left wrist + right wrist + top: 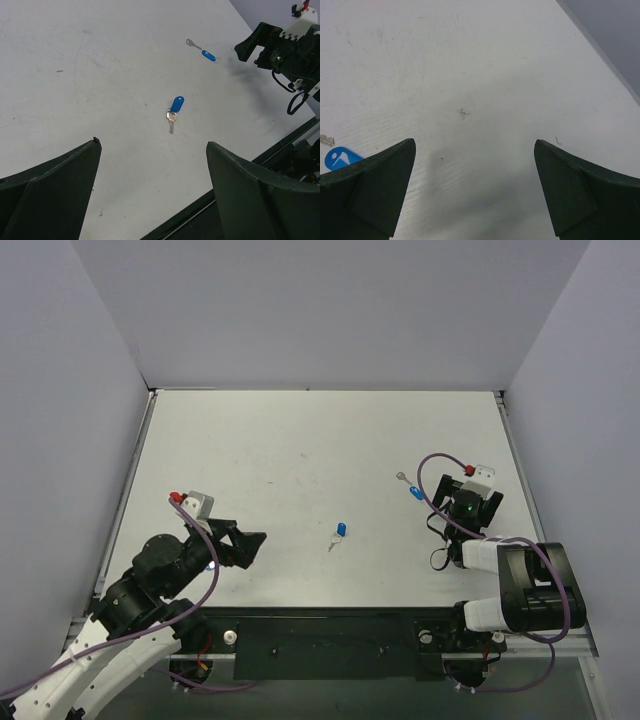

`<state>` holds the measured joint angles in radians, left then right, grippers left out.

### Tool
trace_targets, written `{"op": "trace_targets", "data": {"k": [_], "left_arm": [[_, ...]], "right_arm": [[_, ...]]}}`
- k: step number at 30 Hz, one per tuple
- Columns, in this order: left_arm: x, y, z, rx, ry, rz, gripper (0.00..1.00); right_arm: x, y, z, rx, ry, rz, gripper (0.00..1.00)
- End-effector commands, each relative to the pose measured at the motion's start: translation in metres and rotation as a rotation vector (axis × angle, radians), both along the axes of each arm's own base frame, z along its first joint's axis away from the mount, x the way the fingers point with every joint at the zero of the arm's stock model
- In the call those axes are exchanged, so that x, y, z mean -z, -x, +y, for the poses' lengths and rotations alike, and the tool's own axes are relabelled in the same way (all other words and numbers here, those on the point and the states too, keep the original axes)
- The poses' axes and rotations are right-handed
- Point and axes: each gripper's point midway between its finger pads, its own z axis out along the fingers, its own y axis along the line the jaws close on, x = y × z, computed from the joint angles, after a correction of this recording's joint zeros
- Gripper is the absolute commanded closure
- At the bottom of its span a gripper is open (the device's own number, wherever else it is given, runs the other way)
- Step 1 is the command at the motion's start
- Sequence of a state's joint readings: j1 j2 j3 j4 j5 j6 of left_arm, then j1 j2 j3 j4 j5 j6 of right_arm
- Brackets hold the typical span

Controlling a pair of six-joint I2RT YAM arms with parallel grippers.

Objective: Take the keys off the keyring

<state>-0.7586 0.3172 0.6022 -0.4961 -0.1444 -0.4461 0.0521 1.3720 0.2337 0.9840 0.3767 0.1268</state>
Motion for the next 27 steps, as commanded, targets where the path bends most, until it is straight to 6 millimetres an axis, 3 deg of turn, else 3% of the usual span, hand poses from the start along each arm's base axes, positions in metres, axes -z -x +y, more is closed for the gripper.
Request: {"op": "trace_targets", "data": {"k": [1, 10, 18, 22, 27], "left_arm": [[-0.013, -0.003, -0.006, 0.017, 0.021, -0.042, 0.03], [0.0, 0.0, -0.025, 0.113, -0.033, 0.007, 0.03], [0.007, -0.017, -0.038, 0.13, -0.105, -0.009, 0.03], [0.011, -0.029, -0.054, 0.203, -0.201, -0.037, 0.03], [0.017, -0.038, -0.092, 0.39, -0.29, -0.07, 0.03]], "right_arm": [[-0.019, -0.013, -0.001, 0.008, -0.012, -0.079, 0.0], [-0.019, -0.014, 0.0, -0.002, -0.021, -0.076, 0.0], [-0.02, -0.012, 0.001, 0.0, 0.002, -0.079, 0.0], [-0.019, -0.012, 0.001, -0.003, 0.002, -0.074, 0.0], [-0.02, -0.013, 0.002, -0.002, 0.0, -0.077, 0.0]]}}
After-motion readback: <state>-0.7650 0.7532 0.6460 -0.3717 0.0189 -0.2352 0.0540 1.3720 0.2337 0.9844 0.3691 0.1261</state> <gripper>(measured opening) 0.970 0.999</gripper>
